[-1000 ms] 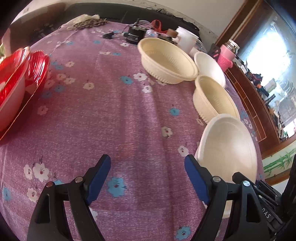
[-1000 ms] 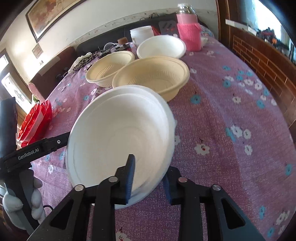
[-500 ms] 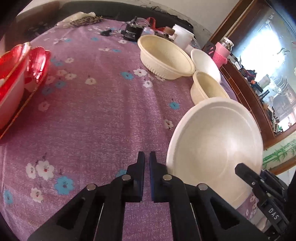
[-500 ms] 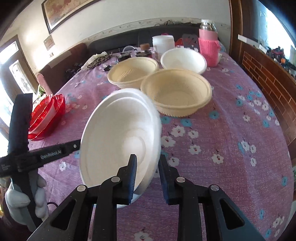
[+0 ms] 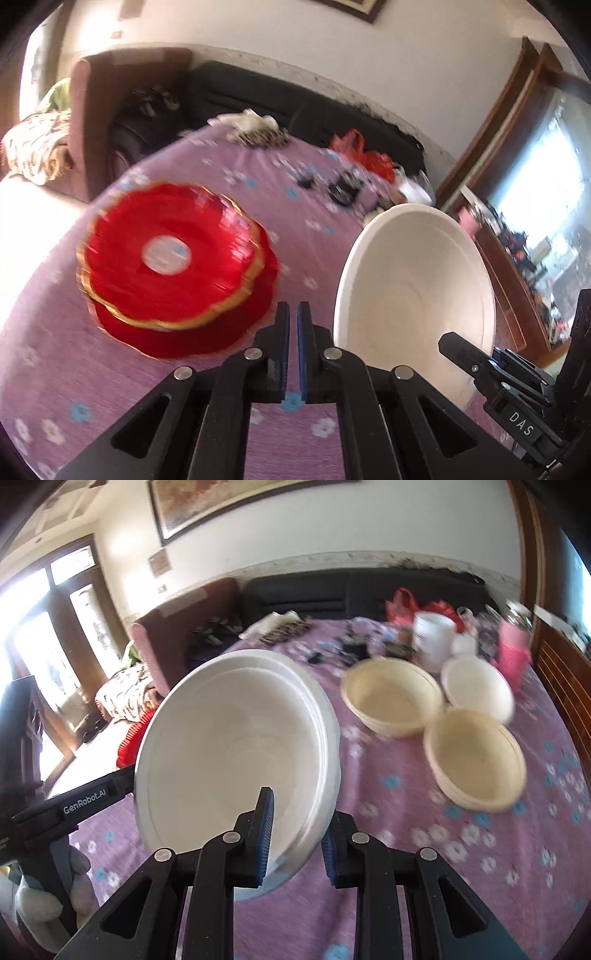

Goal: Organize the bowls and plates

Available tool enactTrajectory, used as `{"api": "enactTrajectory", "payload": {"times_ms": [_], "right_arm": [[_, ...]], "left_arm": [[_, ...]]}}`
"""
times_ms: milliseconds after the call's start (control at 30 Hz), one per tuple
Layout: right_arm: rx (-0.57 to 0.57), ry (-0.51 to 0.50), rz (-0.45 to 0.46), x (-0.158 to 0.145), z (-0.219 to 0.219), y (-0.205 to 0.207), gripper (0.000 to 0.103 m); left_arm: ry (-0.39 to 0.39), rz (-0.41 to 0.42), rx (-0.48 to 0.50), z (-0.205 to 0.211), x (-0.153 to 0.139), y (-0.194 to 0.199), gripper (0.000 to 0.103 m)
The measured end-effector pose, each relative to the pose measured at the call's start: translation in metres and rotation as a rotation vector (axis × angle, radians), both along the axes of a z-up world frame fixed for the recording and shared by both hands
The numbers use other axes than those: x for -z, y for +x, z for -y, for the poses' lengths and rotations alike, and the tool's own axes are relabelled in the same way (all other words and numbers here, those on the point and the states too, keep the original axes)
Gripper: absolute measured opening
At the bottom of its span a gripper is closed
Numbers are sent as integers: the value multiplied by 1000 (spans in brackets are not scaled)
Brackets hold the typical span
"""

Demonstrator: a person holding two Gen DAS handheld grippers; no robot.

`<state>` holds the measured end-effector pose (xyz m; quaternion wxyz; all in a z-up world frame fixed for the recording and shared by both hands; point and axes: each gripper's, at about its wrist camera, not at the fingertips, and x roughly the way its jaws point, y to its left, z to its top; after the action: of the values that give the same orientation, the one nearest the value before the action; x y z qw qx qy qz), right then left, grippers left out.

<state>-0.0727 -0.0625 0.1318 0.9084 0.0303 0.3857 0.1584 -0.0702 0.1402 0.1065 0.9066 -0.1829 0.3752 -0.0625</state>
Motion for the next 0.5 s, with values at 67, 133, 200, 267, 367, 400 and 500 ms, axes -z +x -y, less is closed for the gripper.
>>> {"api": "enactTrajectory", "payload": {"times_ms": [67,133,200,267,367,400,500], "right_arm": [[-35,14,16,-8,-23,10,26],[-70,28,23,-14,-47,22,26],[-108,35,13,-18,-71,37,26],[-134,44,-11,-17,-94,54,26],[-162,45,-55,-9,-118,75,26],[-168,46,-70,-5,-126,80,26],[-182,42,-118,10,-145,95,26]], "left_arm": [[12,11,-50,-24,-8,0,2],[24,10,-95,-45,-12,3,2],[40,-2,-141,-66,-13,9,2],[46,-20,-175,-83,-11,19,2],[52,-60,-214,-107,-2,36,2],[46,-77,-222,-115,2,39,2],[32,-119,-239,-133,16,48,2]]}}
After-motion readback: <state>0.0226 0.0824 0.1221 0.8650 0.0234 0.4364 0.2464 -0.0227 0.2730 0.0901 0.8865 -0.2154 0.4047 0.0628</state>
